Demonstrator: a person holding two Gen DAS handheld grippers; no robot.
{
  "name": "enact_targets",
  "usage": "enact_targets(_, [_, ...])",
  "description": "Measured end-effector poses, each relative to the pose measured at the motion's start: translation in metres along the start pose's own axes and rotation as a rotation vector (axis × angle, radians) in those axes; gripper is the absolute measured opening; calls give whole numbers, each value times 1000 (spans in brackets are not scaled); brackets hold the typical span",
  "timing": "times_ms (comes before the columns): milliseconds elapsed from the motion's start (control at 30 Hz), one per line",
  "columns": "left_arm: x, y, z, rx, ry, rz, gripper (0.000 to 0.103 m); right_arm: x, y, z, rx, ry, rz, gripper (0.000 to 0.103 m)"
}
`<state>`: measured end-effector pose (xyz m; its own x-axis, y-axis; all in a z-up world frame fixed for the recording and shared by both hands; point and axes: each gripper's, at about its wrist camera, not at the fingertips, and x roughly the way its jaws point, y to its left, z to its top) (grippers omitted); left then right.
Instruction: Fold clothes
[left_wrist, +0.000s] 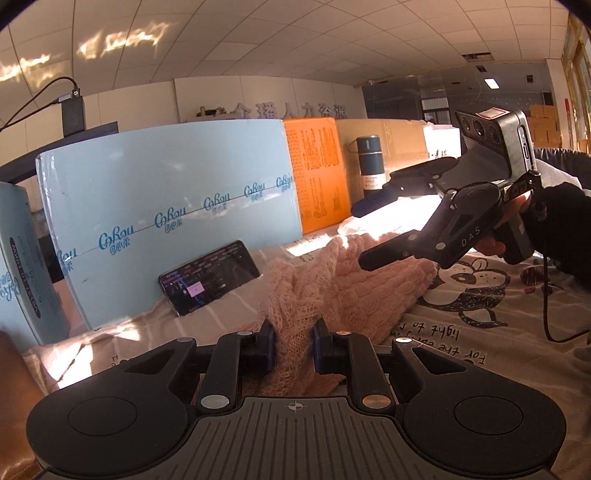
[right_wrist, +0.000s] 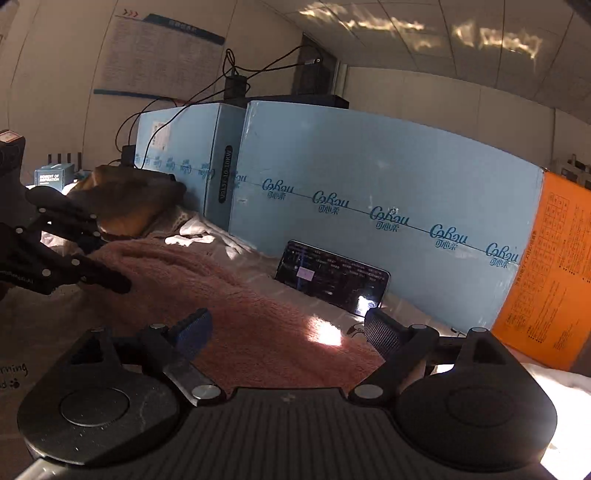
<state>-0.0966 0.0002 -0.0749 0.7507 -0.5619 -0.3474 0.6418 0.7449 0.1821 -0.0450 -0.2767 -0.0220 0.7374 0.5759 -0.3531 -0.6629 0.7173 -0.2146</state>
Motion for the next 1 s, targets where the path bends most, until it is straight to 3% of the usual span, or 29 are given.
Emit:
enact_targets(167, [-11, -5, -6, 9, -7, -39, 17, 29, 21, 8, -225, 91, 108, 88])
enact_targets(233, [-14, -6, -9, 12, -6, -43, 17, 35, 25, 8, -249, 125, 138, 80])
enact_targets(267, [-16, -6, -10, 14, -6, -45, 17, 35, 26, 8, -246, 139, 152, 57])
enact_targets(300, [-17, -5, -10, 12, -8, -44, 17, 34, 27, 7, -241, 149, 164, 27])
enact_targets(333, [-18, -5, -11, 10, -13, -52, 17, 32, 28, 6, -236, 158, 177, 19])
enact_targets(400, [-22, -4, -11, 13, -24, -74, 17, 22, 29, 5, -215, 155, 195, 13])
enact_targets(733, [-54, -5, -5, 54, -46, -197, 18, -49, 51, 3, -50, 99, 246, 12])
enact_targets(1000, [-57, -15, -15, 118, 110, -269, 18, -72, 67, -22, 160, 146, 323, 11])
